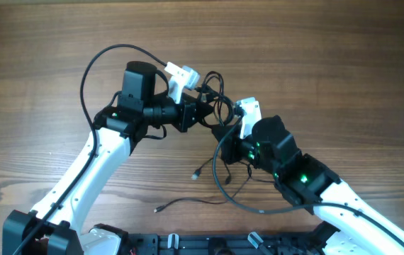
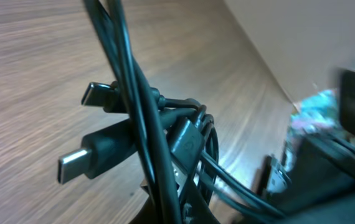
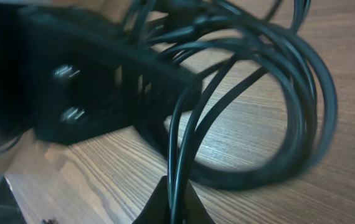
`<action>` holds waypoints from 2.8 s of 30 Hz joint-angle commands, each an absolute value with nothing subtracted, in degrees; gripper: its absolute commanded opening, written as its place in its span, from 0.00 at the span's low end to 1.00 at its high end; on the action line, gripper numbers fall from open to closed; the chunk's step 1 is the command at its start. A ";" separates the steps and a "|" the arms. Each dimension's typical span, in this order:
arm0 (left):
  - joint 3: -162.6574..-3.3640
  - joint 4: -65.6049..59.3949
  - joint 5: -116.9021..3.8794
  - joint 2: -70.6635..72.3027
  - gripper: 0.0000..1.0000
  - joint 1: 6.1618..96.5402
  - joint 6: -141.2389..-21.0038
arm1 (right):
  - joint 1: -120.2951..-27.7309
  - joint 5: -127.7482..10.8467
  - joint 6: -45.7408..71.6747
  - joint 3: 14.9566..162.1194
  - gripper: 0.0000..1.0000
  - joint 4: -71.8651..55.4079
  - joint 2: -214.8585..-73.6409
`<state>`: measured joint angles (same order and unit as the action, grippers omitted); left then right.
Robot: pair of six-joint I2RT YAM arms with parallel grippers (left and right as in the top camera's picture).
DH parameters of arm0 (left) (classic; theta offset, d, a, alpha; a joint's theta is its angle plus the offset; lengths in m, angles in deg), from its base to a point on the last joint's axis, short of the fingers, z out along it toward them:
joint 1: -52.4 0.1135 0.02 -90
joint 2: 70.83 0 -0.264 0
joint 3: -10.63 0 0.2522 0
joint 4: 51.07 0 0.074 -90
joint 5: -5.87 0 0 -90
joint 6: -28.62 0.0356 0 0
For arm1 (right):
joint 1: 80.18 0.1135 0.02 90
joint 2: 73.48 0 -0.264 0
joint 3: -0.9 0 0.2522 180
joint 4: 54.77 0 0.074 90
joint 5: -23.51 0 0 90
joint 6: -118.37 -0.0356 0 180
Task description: Untangle cables
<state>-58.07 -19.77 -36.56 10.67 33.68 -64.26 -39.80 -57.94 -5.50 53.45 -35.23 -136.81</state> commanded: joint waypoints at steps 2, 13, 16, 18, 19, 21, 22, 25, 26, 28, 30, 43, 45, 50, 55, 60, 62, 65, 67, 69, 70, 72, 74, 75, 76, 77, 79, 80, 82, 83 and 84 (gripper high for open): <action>-58.44 -17.91 -29.50 7.78 0.04 33.13 -57.00 | -44.23 -56.91 -9.85 54.58 0.04 -36.81 -141.20; -58.44 -13.41 -21.41 7.21 0.04 35.01 -52.54 | -44.54 -52.28 -10.53 54.58 0.38 -40.63 -140.26; -58.44 -13.10 -21.39 7.21 0.04 40.70 -52.57 | -44.54 -50.92 -6.29 54.58 0.73 -32.39 -132.17; -58.44 -11.99 -21.37 7.21 0.04 44.43 -52.54 | -44.54 -51.18 -1.83 54.58 0.95 -27.82 -124.65; -58.44 -11.55 -21.37 7.21 0.04 45.22 -52.54 | -44.54 -52.19 0.79 54.58 1.00 -27.10 -122.51; -58.44 -10.02 -20.88 7.21 0.04 45.53 -50.03 | -44.54 -58.26 6.50 54.56 1.00 -26.10 -118.43; -58.44 -8.62 -19.42 7.21 0.04 45.42 -47.67 | -44.54 -61.70 8.95 54.56 1.00 -26.95 -117.77; -58.44 -2.29 -14.87 7.23 0.04 44.21 -39.63 | -44.54 -62.59 14.45 54.56 1.00 -30.73 -121.75; -58.44 -0.34 -14.48 7.23 0.04 43.84 -37.40 | -44.54 -62.61 16.53 54.56 1.00 -31.76 -123.47; -58.44 4.49 -13.58 7.21 0.04 43.49 -32.13 | -44.54 -62.61 17.91 54.56 1.00 -35.25 -127.12; -58.44 10.06 -12.75 7.21 0.04 43.49 -26.38 | -44.60 -62.66 17.91 54.56 1.00 -39.25 -130.32; -58.44 14.61 -10.63 7.17 0.04 43.49 -21.11 | -46.44 -44.28 17.84 54.56 0.99 -41.86 -140.54; -58.44 14.61 -7.90 7.17 0.04 43.49 -21.09 | -46.44 -43.97 17.40 54.56 1.00 -44.52 -142.56; -58.44 14.68 -7.66 7.17 0.04 41.37 -21.09 | -46.51 -52.04 8.66 54.56 1.00 -51.17 -149.13; -58.44 14.68 -10.90 7.17 0.04 41.37 -21.16 | -49.02 -54.59 7.42 54.58 1.00 -49.86 -147.17; -58.44 14.09 -16.80 7.17 0.04 41.44 -21.31 | -52.67 -42.92 12.27 54.58 1.00 -41.42 -136.11; -58.44 12.10 -16.71 7.17 0.04 41.44 -21.33 | -52.67 -37.09 16.42 54.56 1.00 -38.99 -132.17; -58.44 10.94 -16.40 7.17 0.06 41.42 -21.33 | -52.67 -34.48 16.42 54.56 1.00 -39.17 -131.96; -58.44 10.94 -13.48 7.17 0.05 41.42 -21.31 | -52.67 -34.92 16.40 54.56 1.00 -40.46 -134.45; -58.44 10.98 -10.39 7.17 0.05 41.40 -21.31 | -52.67 -34.92 16.40 54.56 1.00 -44.04 -139.21; -58.44 11.24 -9.93 7.17 0.05 41.22 -21.33 | -52.67 -34.97 16.35 54.56 1.00 -46.38 -141.97; -58.44 12.34 -9.76 7.17 0.06 40.04 -21.31 | -52.67 -36.89 15.79 54.56 1.00 -51.25 -146.88; -58.44 13.98 -9.78 7.17 0.04 38.03 -21.29 | -52.84 -50.16 9.23 54.58 1.00 -53.46 -150.73; -58.44 14.87 -9.80 7.17 0.04 36.98 -21.27 | -53.19 -56.32 6.08 54.58 1.00 -53.48 -151.69; -58.44 15.27 -9.85 7.17 0.04 36.30 -21.27 | -54.46 -63.60 1.19 54.58 1.00 -53.44 -152.63; -58.44 15.81 -9.80 7.15 0.04 36.15 -21.27 | -55.49 -65.41 -0.72 54.56 1.00 -53.44 -152.74; -58.44 17.47 -9.78 6.69 0.04 36.17 -21.27 | -60.82 -66.90 -3.36 54.58 1.00 -54.14 -152.76; -58.44 18.06 -9.76 6.05 0.04 36.13 -21.27 | -63.82 -67.14 -3.16 54.58 1.00 -54.71 -152.76; -58.44 20.03 -9.82 4.44 0.04 36.11 -21.07 | -70.20 -67.14 -3.27 54.58 1.00 -55.58 -152.76; -58.44 20.84 -9.87 3.54 0.04 36.11 -21.07 | -73.61 -67.10 -3.34 54.58 1.00 -55.84 -152.76; -58.44 21.58 -10.31 2.38 0.04 36.11 -21.07 | -77.28 -67.07 -3.32 54.58 1.00 -55.98 -152.76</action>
<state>-59.73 16.51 -13.37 7.80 36.91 -22.64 -63.53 -49.59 3.09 53.99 -54.45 -151.65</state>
